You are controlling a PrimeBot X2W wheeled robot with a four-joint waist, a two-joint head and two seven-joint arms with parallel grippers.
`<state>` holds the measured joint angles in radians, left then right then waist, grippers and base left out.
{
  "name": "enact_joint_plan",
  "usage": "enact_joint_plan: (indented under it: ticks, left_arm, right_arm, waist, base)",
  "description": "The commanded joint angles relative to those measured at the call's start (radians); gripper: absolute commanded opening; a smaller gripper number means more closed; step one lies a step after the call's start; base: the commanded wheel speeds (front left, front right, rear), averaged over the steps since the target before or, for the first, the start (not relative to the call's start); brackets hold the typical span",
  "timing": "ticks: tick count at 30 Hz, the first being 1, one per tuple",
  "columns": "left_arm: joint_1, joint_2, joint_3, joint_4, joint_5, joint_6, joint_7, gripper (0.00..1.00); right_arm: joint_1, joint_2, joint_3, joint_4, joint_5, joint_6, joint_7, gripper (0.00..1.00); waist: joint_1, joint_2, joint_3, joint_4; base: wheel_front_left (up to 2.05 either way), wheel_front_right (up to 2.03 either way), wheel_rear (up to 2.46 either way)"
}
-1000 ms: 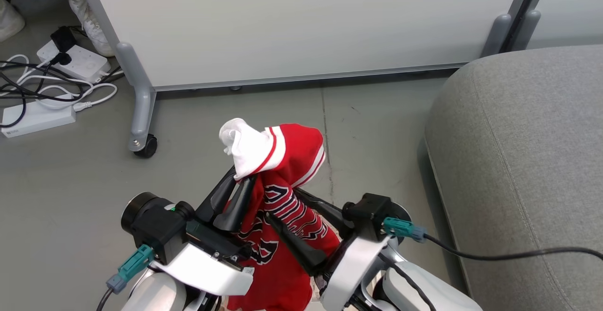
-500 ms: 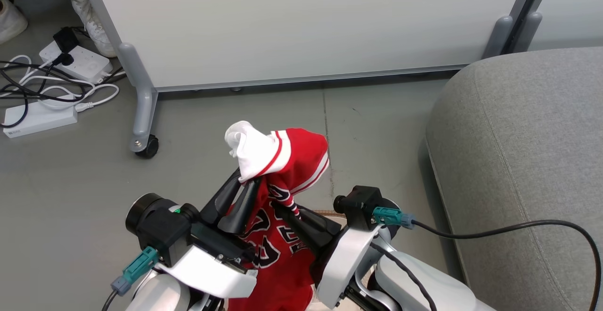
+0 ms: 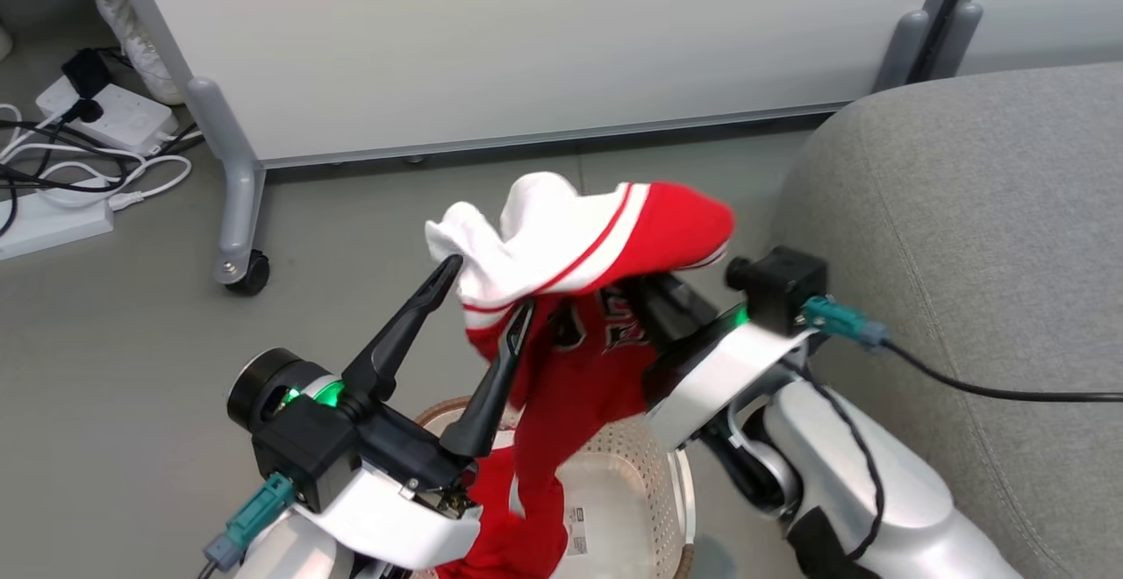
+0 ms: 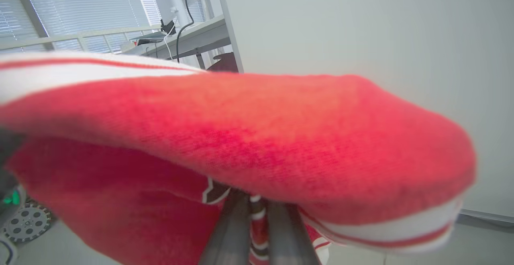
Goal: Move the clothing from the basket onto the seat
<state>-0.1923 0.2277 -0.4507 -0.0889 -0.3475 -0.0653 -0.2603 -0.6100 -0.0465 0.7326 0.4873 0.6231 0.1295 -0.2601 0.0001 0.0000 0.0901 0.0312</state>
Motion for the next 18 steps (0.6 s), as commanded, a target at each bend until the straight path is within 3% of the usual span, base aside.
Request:
enact_joint_plan:
  ticks: [1,8,18]
  left_arm:
    - [0.006,0.007,-0.003,-0.004,0.009,-0.004,-0.004,1.00]
    - [0.042,0.045,-0.066,0.009,0.034,-0.023,0.030,1.00]
    - [0.063,0.107,-0.130,0.033,0.069,-0.039,0.042,1.00]
  right_arm:
    - [0.011,-0.007,-0.028,-0.007,-0.017,0.002,-0.006,0.00]
    - [0.053,-0.006,-0.198,-0.025,-0.112,0.002,-0.007,0.00]
    - [0.126,-0.006,-0.352,-0.035,-0.191,0.002,-0.006,0.00]
  waist:
    - [-0.0001,0.0000,0.003,-0.007]
    - [-0.0001,0.0000,0.022,-0.052]
    - [-0.0001,0.0000,0.063,-0.148]
  base:
    - [0.00,0.00,0.00]
    - [0.00,0.00,0.00]
    - [0.00,0.00,0.00]
